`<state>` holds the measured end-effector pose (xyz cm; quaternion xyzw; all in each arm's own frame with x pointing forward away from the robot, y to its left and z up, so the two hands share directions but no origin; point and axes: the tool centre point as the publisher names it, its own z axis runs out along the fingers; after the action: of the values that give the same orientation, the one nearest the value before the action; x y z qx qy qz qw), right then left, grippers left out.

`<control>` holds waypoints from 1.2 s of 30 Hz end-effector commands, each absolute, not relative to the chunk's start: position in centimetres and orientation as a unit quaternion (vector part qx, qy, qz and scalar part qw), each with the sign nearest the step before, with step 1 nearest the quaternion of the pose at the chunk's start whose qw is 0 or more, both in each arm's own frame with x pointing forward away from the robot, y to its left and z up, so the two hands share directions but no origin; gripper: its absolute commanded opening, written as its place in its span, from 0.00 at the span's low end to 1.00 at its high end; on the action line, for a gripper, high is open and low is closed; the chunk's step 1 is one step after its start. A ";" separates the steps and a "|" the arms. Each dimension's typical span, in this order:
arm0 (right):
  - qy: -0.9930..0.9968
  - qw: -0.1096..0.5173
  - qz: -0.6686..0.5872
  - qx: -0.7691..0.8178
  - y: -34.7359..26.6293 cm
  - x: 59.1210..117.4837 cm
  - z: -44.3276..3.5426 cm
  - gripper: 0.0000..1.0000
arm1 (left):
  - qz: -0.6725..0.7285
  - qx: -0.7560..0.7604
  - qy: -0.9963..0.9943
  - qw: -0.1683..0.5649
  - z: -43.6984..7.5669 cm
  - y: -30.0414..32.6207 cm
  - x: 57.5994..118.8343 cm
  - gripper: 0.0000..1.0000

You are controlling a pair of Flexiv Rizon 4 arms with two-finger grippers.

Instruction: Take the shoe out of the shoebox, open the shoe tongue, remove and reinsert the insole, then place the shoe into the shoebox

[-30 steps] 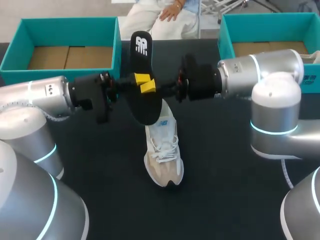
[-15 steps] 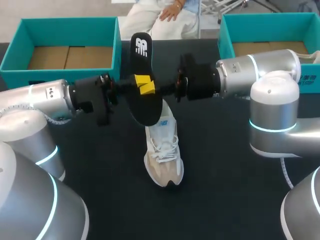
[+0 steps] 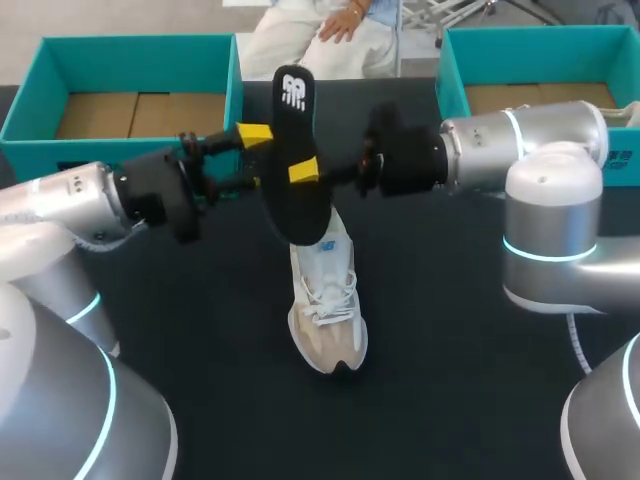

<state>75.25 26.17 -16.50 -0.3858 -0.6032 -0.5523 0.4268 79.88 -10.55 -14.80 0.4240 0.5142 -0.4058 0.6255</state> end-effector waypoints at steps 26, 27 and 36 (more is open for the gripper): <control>-0.616 0.389 -0.595 -0.339 24.4 78.1 -16.5 0.00 | -0.422 0.356 0.613 0.566 -17.3 -5.0 78.6 1.00; -0.616 0.389 -0.595 -0.339 24.4 78.1 -16.5 0.00 | -0.422 0.356 0.613 0.566 -17.3 -5.0 78.6 1.00; -0.694 0.299 -0.592 -0.280 22.7 81.3 -16.7 0.00 | -0.467 0.228 0.753 0.403 -19.4 -4.0 78.7 1.00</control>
<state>80.12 23.17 -17.27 -0.3028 -0.6612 -0.6111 0.3124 79.02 -3.98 -19.68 0.2932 0.6712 -0.4536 0.5077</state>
